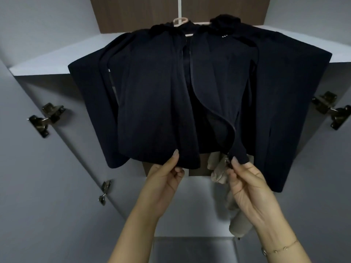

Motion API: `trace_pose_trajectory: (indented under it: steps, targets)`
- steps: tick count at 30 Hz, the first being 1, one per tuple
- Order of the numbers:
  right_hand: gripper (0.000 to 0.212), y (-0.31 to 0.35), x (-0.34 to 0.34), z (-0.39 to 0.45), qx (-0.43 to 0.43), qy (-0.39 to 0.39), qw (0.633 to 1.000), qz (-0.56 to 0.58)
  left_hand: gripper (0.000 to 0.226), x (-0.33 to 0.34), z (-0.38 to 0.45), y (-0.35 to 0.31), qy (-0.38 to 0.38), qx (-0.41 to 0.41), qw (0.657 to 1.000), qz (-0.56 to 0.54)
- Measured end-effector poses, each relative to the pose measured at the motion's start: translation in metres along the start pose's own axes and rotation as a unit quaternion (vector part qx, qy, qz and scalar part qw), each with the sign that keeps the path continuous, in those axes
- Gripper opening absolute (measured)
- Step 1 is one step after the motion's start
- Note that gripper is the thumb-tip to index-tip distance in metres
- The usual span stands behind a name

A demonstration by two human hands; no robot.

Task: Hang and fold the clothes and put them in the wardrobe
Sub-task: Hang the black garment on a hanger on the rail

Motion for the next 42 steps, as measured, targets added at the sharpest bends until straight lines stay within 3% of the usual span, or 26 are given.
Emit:
trace_pose_trajectory:
  steps: [4, 7, 10, 15, 20, 24, 30, 38, 42]
  targets:
    - [0.018, 0.001, 0.001, 0.0, -0.017, -0.024, 1.0, -0.003, 0.017, 0.009, -0.006, 0.003, -0.001, -0.011, 0.999, -0.033]
    - [0.008, -0.004, 0.002, -0.004, -0.013, 0.003, 1.0, -0.018, 0.05, 0.018, -0.012, 0.008, 0.013, -0.026, 0.999, 0.033]
    - [0.03, -0.006, 0.004, -0.006, -0.004, 0.038, 0.999, -0.022, 0.065, 0.026, -0.02, 0.007, 0.049, -0.012, 0.996, 0.068]
    - [0.053, -0.008, 0.013, -0.013, -0.017, 0.055, 0.996, -0.069, 0.048, 0.037, -0.027, 0.0, 0.003, 0.014, 0.995, 0.102]
    - [0.039, -0.01, 0.028, -0.019, -0.036, 0.075, 0.994, -0.076, 0.051, 0.045, -0.03, -0.002, 0.029, 0.017, 0.992, 0.124]
    - [0.016, -0.012, 0.028, -0.023, -0.047, 0.041, 0.997, -0.048, 0.044, 0.049, -0.029, 0.0, 0.014, 0.106, 0.983, 0.149]
    - [0.04, -0.02, 0.033, -0.026, -0.065, 0.046, 0.996, -0.03, 0.033, 0.051, -0.028, 0.007, 0.011, 0.134, 0.982, 0.135]
    - [0.047, -0.022, 0.033, -0.026, -0.106, 0.004, 0.993, -0.045, 0.01, 0.053, -0.026, 0.009, 0.01, 0.135, 0.984, 0.113]
    - [0.048, -0.024, 0.034, -0.026, -0.117, 0.006, 0.991, -0.06, 0.01, 0.055, -0.028, 0.01, 0.009, 0.14, 0.985, 0.105]
Point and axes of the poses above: each hand's wrist, its own z-axis towards the middle knuckle, its own x-axis out of the palm, y = z × x, the point moved 1 cm from there along z, towards the middle knuckle, and after that the axes turned 7 degrees about -x, right-handed, at the moved point
